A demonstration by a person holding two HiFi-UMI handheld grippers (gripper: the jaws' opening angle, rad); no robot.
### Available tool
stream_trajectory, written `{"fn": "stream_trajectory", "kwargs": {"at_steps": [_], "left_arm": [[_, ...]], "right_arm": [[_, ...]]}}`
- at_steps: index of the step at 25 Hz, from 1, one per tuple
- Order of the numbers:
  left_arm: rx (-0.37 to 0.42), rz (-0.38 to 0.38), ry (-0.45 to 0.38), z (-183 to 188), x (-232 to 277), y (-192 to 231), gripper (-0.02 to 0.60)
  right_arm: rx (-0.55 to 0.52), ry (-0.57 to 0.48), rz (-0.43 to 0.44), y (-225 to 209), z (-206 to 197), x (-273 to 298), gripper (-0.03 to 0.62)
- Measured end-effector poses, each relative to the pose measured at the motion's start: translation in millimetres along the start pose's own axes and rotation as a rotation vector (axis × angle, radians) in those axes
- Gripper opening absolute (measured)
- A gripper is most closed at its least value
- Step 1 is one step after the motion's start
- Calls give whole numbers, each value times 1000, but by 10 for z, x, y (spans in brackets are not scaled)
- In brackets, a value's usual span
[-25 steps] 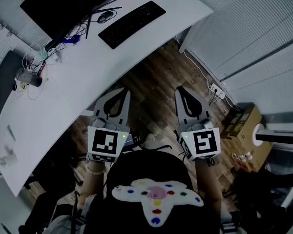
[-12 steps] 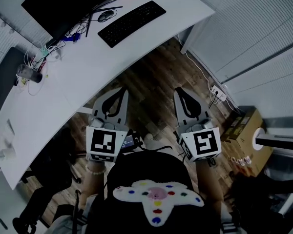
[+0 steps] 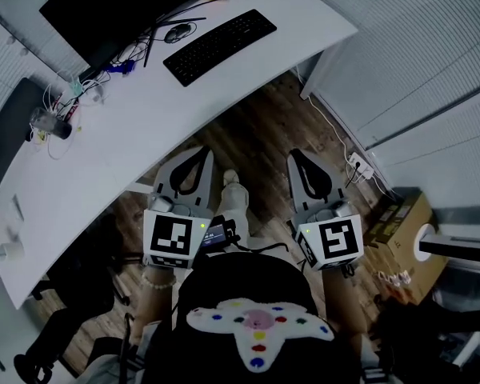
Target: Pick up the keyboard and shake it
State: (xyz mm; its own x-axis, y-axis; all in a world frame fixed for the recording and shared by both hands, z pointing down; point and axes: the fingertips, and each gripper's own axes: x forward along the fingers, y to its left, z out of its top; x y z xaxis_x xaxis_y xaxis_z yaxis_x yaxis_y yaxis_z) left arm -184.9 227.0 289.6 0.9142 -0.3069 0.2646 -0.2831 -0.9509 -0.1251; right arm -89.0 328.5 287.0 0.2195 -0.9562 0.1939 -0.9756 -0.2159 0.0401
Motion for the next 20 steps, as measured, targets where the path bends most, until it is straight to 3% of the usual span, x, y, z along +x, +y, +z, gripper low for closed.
{"fn": "stream_trajectory", "kwargs": {"at_steps": [4,9,20], "left_arm": [[32,-22,-7,65,338,137,17],[-30,-53,-42,170,958,430,17],[-40,-40,9,250,2067,1272,17]], "right_arm": [[23,1,-30,-189,-26,238,41],[19,24,-56,-485,-24,782,41],[30,43,-29,-1120,281,2121,41]]}}
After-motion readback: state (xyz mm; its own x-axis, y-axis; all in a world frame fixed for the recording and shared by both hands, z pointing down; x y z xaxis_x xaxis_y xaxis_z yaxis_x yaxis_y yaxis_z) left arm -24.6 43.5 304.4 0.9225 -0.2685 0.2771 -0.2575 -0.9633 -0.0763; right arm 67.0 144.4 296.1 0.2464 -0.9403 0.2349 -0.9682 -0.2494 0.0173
